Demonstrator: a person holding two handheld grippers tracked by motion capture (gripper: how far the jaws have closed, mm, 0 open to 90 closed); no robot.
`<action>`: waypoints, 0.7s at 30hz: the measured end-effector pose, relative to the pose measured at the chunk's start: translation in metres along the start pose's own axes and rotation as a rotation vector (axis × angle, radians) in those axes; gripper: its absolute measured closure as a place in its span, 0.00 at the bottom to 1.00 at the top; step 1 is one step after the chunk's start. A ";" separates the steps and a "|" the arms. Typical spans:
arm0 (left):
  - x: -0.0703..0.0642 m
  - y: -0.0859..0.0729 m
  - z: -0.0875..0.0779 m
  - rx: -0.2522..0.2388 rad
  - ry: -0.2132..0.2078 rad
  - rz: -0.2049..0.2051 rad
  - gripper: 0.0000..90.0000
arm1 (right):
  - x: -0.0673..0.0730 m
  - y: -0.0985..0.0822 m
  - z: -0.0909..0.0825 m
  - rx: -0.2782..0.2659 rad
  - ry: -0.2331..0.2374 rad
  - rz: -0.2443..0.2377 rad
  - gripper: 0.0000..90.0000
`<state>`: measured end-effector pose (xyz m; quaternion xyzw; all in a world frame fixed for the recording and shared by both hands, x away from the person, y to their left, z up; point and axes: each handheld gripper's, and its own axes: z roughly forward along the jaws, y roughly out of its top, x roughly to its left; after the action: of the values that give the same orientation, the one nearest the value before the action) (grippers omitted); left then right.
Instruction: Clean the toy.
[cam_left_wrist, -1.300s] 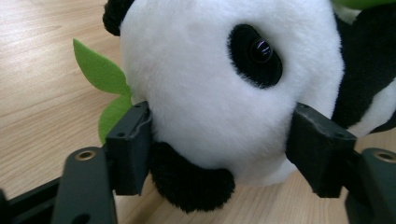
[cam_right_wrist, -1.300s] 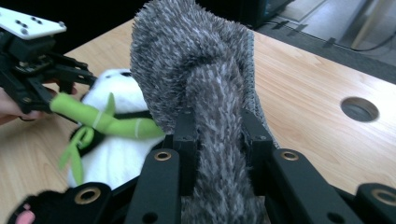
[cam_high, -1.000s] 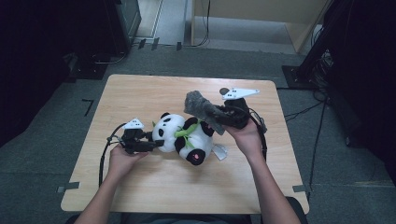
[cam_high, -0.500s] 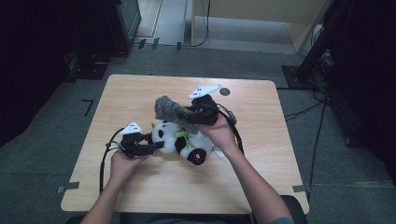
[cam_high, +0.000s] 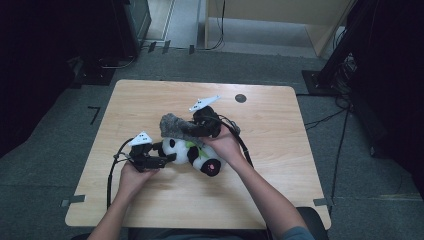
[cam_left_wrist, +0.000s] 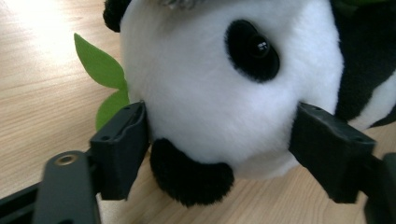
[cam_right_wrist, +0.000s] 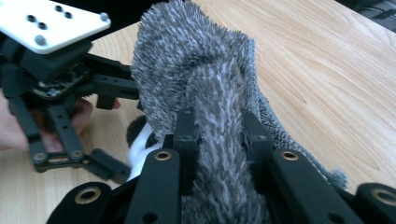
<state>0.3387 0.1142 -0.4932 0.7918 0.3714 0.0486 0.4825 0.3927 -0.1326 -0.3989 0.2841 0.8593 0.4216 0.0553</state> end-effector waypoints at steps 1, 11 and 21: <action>-0.001 0.000 0.000 -0.001 -0.001 0.007 0.21 | -0.002 -0.001 0.001 0.002 0.000 0.001 0.82; -0.001 0.004 0.018 0.019 0.006 0.030 0.01 | -0.008 -0.007 0.004 -0.010 0.032 0.034 0.82; -0.005 0.006 0.012 0.043 0.029 0.032 0.29 | -0.001 0.000 -0.007 -0.062 0.046 0.026 0.83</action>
<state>0.3433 0.1006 -0.4928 0.8069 0.3667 0.0600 0.4592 0.3908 -0.1377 -0.3948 0.2837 0.8431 0.4553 0.0389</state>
